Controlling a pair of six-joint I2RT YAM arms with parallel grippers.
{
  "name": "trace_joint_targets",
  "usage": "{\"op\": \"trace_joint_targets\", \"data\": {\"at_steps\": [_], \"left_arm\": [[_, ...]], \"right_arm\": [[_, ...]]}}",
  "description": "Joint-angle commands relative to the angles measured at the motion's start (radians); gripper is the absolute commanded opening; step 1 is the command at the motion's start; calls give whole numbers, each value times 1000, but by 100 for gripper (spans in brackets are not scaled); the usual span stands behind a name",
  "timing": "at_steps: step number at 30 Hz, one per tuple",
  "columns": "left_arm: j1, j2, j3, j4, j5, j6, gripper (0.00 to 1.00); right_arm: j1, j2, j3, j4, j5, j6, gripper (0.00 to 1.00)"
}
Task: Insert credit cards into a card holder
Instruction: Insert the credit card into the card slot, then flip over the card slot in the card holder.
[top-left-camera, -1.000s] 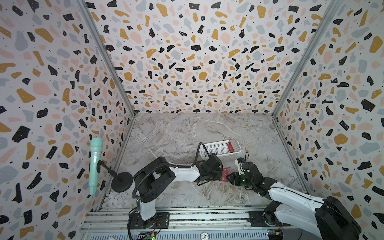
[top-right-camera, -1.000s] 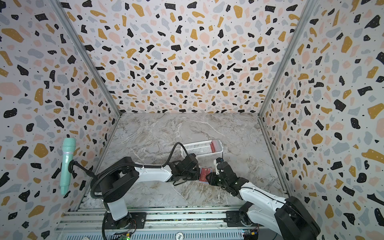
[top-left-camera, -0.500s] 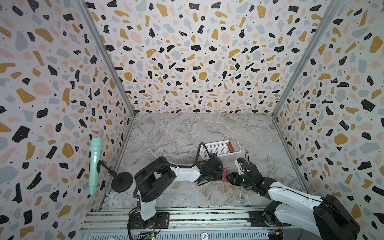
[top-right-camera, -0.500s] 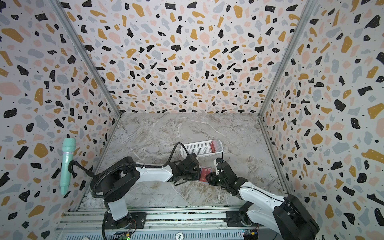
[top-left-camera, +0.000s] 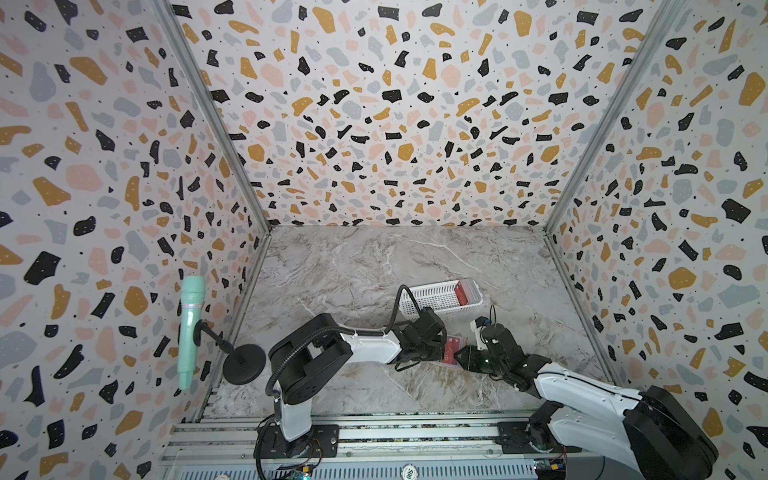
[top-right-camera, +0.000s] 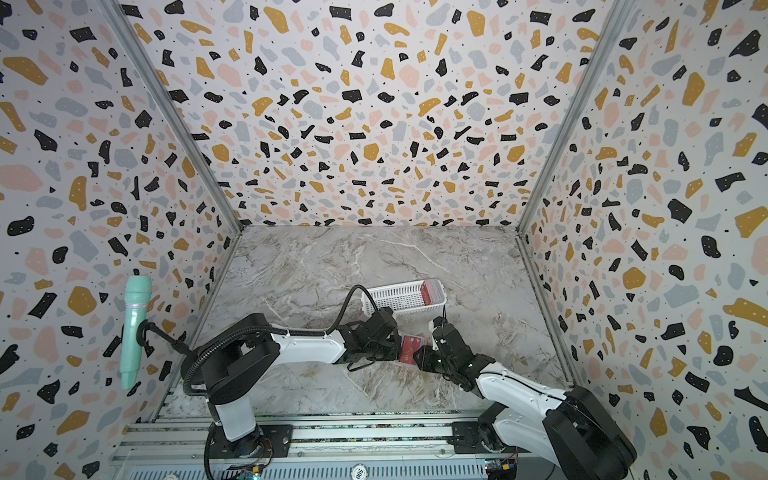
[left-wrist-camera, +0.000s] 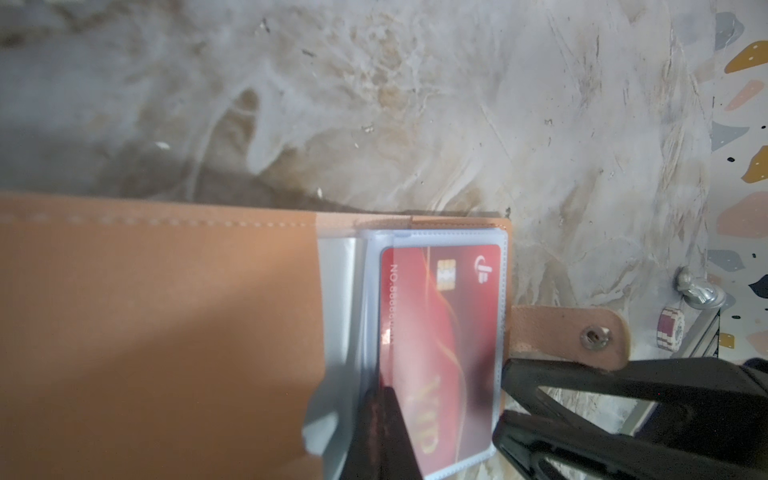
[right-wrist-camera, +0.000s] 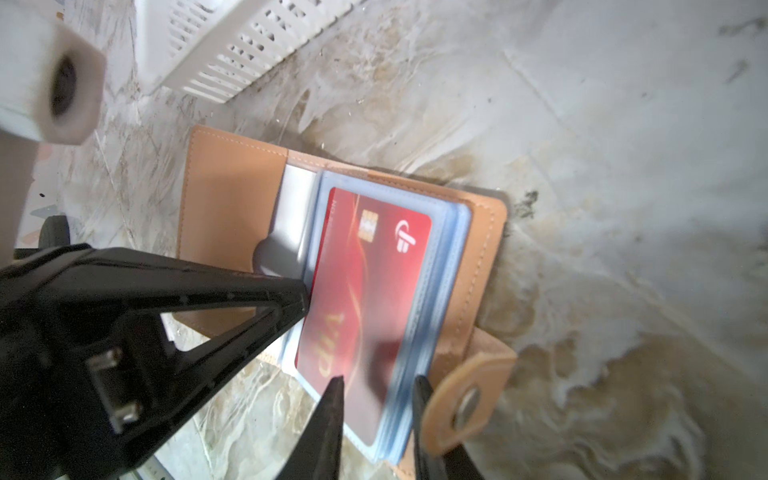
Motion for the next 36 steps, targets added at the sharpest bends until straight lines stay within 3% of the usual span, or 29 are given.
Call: {"op": "trace_joint_targets", "data": {"at_steps": [1, 36], "left_arm": [[-8, 30, -17, -53, -6, -3, 0], [-6, 25, -31, -21, 22, -18, 0]], "right_arm": [[-3, 5, 0, 19, -11, 3, 30], [-4, -5, -6, 75, -32, 9, 28]]}}
